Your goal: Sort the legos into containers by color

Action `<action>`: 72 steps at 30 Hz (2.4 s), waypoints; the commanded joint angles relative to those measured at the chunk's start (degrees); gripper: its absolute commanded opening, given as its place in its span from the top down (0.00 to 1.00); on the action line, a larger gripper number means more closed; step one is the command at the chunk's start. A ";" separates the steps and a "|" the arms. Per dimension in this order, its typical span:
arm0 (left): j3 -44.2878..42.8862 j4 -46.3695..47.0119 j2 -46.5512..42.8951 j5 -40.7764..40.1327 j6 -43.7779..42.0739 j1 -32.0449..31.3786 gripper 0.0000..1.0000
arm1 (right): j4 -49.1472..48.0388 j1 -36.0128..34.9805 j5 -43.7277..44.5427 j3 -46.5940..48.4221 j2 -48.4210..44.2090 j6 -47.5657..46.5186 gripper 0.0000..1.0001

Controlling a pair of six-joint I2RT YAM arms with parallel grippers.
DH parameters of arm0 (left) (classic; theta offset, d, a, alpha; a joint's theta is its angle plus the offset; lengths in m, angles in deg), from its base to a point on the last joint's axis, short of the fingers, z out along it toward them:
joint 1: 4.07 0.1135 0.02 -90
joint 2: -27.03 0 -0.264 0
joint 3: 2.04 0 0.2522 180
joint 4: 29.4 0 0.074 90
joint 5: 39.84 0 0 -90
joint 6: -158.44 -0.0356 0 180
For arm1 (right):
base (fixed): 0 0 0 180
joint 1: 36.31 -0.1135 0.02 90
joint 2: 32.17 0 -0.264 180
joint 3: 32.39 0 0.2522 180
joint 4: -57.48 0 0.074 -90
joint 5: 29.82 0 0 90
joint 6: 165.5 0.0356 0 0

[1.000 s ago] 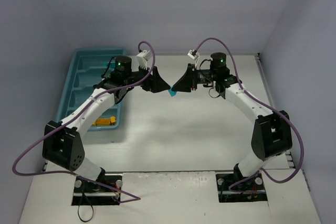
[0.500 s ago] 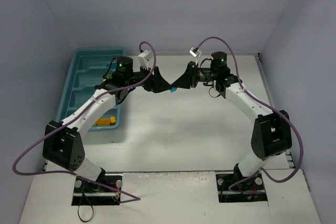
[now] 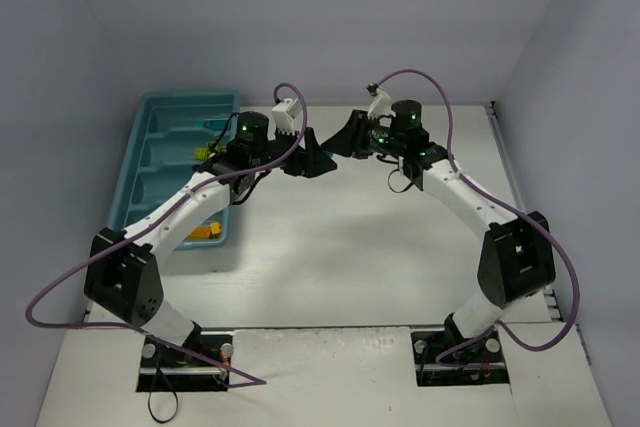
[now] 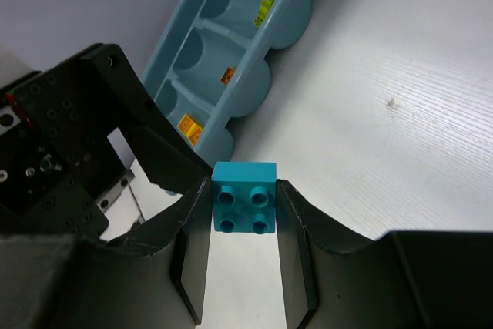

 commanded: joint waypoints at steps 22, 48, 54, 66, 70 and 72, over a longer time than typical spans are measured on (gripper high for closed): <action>-4.39 4.05 -0.12 -21.13 4.22 -3.77 0.39 | -8.16 -2.63 8.88 -5.02 -6.84 10.32 1.00; 2.73 18.12 -2.94 -23.50 6.76 -5.08 0.55 | -12.30 -3.25 8.62 -8.01 -6.84 15.33 1.00; 2.29 20.05 -1.88 -23.06 7.12 -5.79 0.59 | -12.65 -3.51 8.09 -8.36 -6.75 15.95 1.00; 2.29 19.35 -1.96 -25.16 5.01 -6.31 0.85 | -12.65 -3.86 7.21 -9.68 -6.05 16.92 1.00; 3.08 17.94 -2.84 -26.57 3.52 -6.23 0.96 | -11.87 -3.86 7.30 -9.60 -5.96 16.31 0.92; 3.69 16.72 -3.37 -27.10 2.46 -6.05 0.97 | -10.20 -3.77 7.56 -9.16 -5.70 15.60 0.63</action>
